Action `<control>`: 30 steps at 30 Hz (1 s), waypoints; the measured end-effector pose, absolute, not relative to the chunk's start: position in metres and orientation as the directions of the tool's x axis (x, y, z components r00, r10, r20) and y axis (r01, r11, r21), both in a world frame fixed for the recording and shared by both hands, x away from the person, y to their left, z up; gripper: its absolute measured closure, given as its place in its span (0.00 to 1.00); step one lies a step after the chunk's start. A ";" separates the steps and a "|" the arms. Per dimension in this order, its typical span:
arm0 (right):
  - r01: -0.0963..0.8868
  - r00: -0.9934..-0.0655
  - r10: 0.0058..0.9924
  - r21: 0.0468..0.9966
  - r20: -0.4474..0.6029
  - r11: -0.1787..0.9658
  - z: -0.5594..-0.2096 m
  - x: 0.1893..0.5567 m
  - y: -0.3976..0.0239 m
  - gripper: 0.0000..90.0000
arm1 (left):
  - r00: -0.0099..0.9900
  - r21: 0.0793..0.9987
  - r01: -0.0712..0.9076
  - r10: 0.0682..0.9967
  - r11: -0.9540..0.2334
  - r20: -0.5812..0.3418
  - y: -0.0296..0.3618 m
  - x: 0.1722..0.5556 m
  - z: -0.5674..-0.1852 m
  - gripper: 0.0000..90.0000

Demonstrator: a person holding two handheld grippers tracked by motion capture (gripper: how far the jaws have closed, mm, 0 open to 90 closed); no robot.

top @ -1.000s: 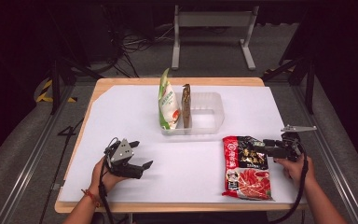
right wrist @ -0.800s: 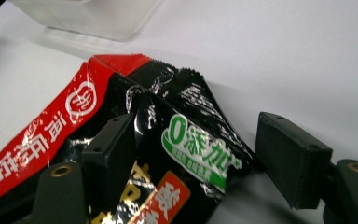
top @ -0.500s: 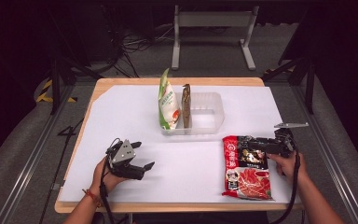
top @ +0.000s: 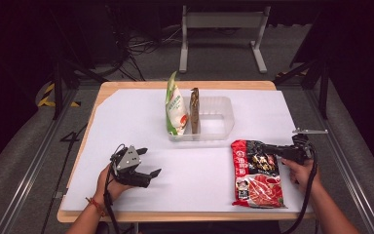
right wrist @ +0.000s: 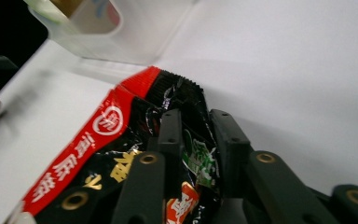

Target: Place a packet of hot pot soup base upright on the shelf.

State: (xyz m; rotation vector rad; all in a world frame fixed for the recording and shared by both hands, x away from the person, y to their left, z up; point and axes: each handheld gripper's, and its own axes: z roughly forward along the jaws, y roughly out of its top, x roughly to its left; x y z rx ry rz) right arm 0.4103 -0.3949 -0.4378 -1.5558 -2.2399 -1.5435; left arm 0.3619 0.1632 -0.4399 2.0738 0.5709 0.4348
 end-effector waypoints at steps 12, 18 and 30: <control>0.626 -0.598 0.651 0.780 0.467 0.016 -0.415 0.398 -0.393 0.95 | 0.819 0.864 0.242 0.571 -0.441 0.062 0.170 0.363 -0.438 0.17; 0.603 -0.621 0.645 0.798 0.446 0.028 -0.407 0.394 -0.392 0.96 | 0.811 0.863 0.249 0.581 -0.439 0.062 0.171 0.364 -0.438 0.17; 0.464 -0.712 0.625 0.882 0.319 0.079 -0.368 0.369 -0.381 0.97 | 0.809 0.871 0.246 0.585 -0.426 0.058 0.172 0.364 -0.436 0.17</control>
